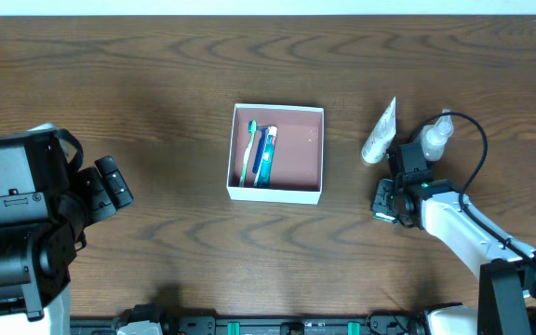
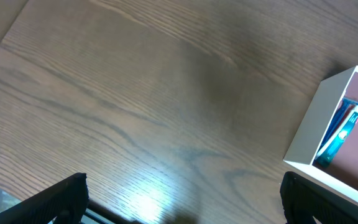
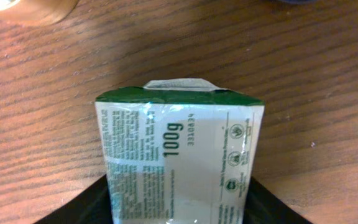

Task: Pack container
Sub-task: 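Carry soap package with right gripper and place it in the box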

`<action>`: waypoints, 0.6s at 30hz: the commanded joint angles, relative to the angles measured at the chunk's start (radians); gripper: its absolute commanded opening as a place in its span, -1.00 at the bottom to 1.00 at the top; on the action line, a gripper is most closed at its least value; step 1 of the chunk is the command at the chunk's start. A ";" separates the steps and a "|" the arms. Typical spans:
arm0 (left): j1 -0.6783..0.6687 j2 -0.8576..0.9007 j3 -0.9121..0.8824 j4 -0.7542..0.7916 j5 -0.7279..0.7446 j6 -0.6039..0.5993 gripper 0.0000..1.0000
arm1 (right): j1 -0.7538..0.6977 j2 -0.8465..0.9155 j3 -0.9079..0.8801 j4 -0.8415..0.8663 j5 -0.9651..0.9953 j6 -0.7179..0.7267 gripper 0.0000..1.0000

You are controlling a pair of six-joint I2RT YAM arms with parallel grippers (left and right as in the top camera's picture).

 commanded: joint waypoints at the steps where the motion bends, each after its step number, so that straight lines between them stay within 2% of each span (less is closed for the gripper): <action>1: 0.006 0.001 0.011 0.000 -0.015 0.001 0.96 | -0.005 0.024 -0.008 -0.015 -0.033 0.010 -0.06; 3: 0.006 0.001 0.011 0.000 -0.015 0.001 0.96 | -0.005 0.010 0.007 -0.046 -0.035 0.010 -0.25; 8: 0.006 0.001 0.011 0.000 -0.016 0.001 0.96 | -0.001 -0.075 0.042 -0.147 -0.039 0.010 -0.46; 13: 0.006 0.001 0.011 0.000 -0.016 0.001 0.96 | 0.041 -0.218 0.063 -0.247 -0.069 0.010 -0.49; 18: 0.006 0.001 0.011 0.000 -0.015 0.001 0.96 | 0.154 -0.395 0.072 -0.286 -0.169 0.029 -0.56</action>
